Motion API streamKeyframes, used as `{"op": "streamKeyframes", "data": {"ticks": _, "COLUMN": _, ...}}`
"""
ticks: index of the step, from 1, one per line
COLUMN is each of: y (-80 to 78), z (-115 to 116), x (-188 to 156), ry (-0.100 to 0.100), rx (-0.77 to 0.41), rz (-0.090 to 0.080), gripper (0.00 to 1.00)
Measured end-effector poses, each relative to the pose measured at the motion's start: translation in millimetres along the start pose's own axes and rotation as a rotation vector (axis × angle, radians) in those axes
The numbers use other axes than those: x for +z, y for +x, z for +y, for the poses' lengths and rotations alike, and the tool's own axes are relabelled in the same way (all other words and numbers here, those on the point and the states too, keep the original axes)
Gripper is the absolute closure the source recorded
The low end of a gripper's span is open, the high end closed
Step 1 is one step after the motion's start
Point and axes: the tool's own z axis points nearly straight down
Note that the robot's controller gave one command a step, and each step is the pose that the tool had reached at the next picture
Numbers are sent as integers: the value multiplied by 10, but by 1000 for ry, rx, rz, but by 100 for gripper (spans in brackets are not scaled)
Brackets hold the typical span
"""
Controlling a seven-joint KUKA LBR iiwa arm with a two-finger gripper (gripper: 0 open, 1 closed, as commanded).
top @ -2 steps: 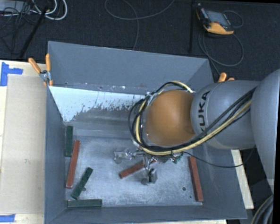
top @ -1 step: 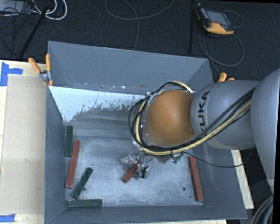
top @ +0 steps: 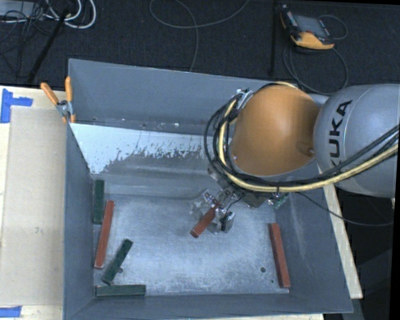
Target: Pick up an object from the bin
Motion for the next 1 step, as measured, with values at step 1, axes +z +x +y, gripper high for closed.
{"op": "streamKeyframes", "data": {"ticks": 1, "y": 103, "z": -62, "x": -2113, "ry": 2, "rx": 129, "rz": -2, "gripper": 100}}
